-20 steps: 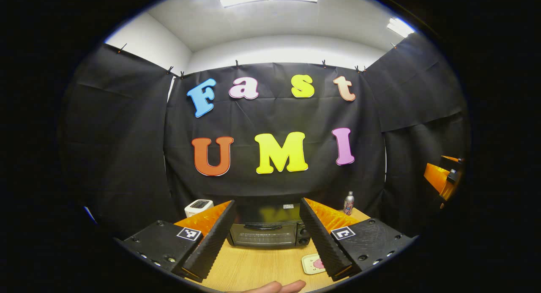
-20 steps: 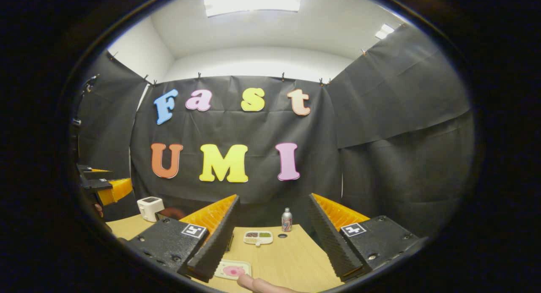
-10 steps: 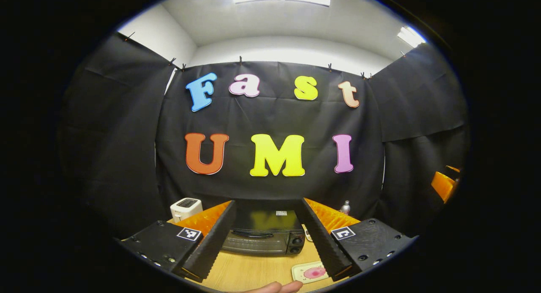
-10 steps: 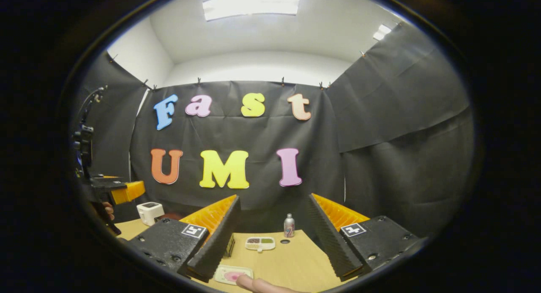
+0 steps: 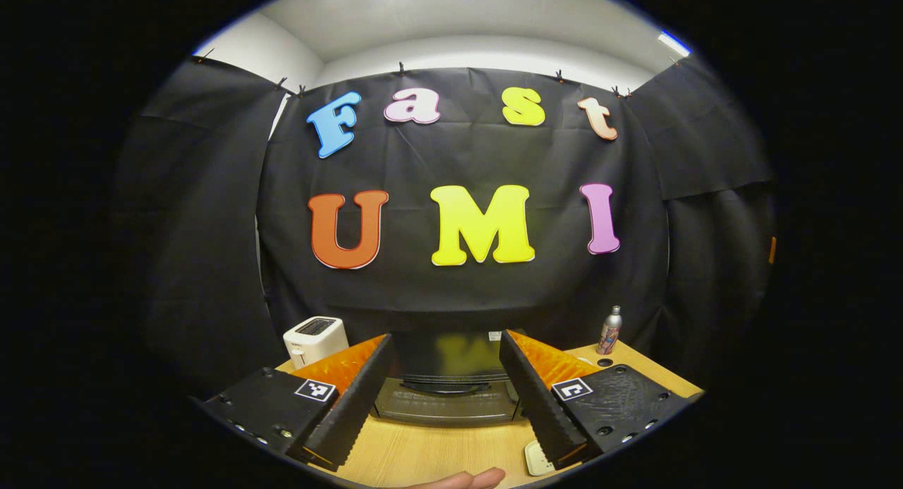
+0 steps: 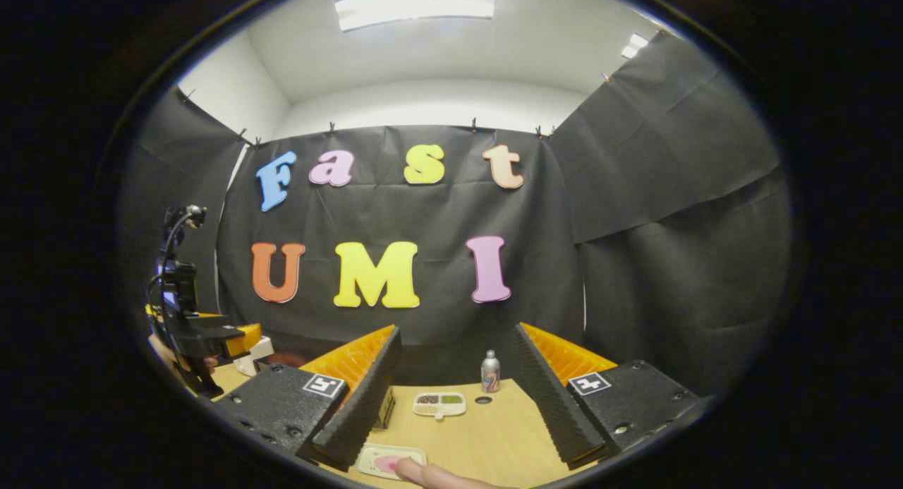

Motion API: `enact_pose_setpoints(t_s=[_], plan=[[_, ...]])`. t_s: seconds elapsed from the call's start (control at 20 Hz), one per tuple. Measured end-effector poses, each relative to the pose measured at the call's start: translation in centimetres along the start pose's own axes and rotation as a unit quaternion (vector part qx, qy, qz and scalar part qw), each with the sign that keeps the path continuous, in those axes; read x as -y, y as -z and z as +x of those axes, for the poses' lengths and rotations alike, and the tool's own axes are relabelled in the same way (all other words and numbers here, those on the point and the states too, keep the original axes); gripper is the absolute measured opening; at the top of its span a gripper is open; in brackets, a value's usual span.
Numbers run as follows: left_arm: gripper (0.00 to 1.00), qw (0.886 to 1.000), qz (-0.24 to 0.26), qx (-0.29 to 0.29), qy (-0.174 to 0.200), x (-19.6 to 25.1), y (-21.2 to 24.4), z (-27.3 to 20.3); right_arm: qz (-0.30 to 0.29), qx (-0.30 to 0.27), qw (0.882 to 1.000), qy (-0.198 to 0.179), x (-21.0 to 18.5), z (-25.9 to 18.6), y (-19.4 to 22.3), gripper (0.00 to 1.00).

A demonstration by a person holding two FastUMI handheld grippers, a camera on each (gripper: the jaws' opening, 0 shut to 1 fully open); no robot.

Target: Open the electric oven with the left hand, put the food in, and close the electric oven.

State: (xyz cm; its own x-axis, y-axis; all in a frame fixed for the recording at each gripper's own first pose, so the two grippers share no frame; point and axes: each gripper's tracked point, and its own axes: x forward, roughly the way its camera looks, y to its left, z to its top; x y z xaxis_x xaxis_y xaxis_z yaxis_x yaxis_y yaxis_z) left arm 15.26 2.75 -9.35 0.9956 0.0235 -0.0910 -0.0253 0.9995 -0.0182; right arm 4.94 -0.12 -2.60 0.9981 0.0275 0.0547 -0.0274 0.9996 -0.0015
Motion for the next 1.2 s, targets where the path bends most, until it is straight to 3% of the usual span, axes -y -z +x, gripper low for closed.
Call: enact_pose_setpoints(t_s=[0.15,0.2,0.35,0.45,0.55,0.6,0.65,0.75,0.95,1.2], plan=[[0.96,1.0,0.002,-0.021,0.005,0.6,2.1,2.8,-0.003,-0.002,1.0,0.004,1.0,0.9,0.8,0.96],[0.96,1.0,0.001,-0.025,0.008,1.0,2.7,3.8,-0.004,-0.002,1.0,0.009,1.5,1.2,1.2,1.0],[1.0,0.999,0.004,-0.037,0.017,1.7,4.2,6.5,-0.008,0.001,1.0,0.026,3.4,1.9,1.8,0.96],[0.96,0.998,0.011,-0.054,0.022,2.4,5.6,8.0,-0.014,0.001,0.999,0.039,4.7,2.4,2.5,1.0],[0.96,0.997,0.017,-0.075,0.022,2.8,7.3,9.5,-0.017,-0.006,0.999,0.047,5.5,2.8,3.6,0.96],[0.96,0.996,0.021,-0.088,0.019,2.6,8.2,9.8,-0.018,-0.013,0.999,0.047,5.7,2.9,4.1,1.0],[0.96,0.994,0.022,-0.101,0.016,2.6,9.0,10.2,-0.016,-0.019,0.999,0.048,6.0,3.1,4.6,0.96],[0.96,0.992,0.019,-0.125,0.01,2.1,10.4,10.9,-0.013,-0.022,0.999,0.047,6.4,3.2,5.1,1.0],[0.96,0.985,0.018,-0.173,-0.018,0.7,12.6,11.9,-0.017,-0.03,0.998,0.049,7.0,3.5,6.4,0.96],[0.93,0.979,-0.003,-0.206,-0.007,0.2,13.3,12.0,-0.018,-0.062,0.997,0.039,7.1,3.4,8.3,0.96]])
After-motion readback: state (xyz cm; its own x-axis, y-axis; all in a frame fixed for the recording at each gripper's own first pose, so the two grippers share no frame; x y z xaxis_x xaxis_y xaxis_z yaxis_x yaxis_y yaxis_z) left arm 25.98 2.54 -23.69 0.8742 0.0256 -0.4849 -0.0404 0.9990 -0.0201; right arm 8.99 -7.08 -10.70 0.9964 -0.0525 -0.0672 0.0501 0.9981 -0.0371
